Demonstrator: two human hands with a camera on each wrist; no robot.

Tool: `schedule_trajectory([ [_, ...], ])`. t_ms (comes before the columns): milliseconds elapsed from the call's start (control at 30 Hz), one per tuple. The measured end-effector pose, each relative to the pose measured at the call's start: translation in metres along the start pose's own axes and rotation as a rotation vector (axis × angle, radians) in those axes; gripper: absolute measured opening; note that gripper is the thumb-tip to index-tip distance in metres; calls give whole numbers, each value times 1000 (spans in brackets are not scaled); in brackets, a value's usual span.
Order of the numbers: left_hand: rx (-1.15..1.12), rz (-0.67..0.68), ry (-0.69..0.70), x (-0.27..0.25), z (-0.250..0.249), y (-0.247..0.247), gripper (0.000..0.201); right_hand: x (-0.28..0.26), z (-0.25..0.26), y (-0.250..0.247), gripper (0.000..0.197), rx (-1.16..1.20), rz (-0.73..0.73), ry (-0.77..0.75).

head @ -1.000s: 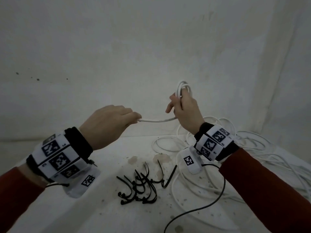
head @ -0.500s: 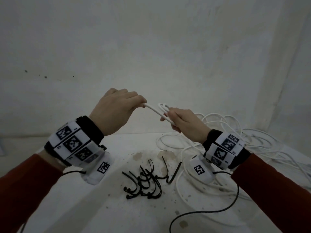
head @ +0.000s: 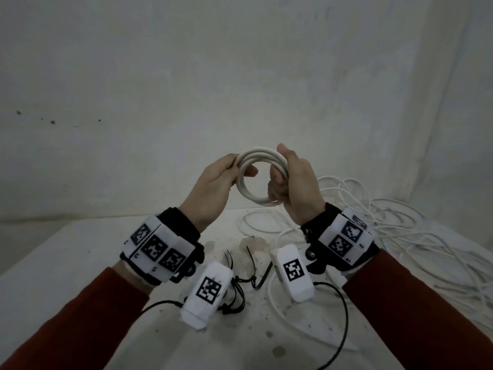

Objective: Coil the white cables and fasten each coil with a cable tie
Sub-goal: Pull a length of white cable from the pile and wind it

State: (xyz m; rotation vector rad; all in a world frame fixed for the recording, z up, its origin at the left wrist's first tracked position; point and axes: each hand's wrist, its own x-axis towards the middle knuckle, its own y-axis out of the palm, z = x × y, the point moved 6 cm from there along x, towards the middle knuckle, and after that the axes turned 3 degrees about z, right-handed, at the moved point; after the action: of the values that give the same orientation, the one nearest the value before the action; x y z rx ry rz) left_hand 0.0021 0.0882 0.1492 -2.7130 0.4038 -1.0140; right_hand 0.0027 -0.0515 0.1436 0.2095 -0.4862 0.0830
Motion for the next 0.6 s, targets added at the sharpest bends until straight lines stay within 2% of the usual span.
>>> schedule_trajectory([
  [67,-138,-33,-58,4,3,5,30,-1,-1,1,63,65,-30,12],
  [200,-202,-31,-187,11,6,8,59,-3,-9,1,60,125,-45,35],
  [367,-260,90,-326,6,19,11,49,-4,-26,-1,60,57,23,81],
  [467,-177,87,-363,0,29,5,48,-1,-35,-2,60,-107,106,136],
  [600,127,120,-334,-5,32,2,46,-1,-47,6,61,-225,134,230],
])
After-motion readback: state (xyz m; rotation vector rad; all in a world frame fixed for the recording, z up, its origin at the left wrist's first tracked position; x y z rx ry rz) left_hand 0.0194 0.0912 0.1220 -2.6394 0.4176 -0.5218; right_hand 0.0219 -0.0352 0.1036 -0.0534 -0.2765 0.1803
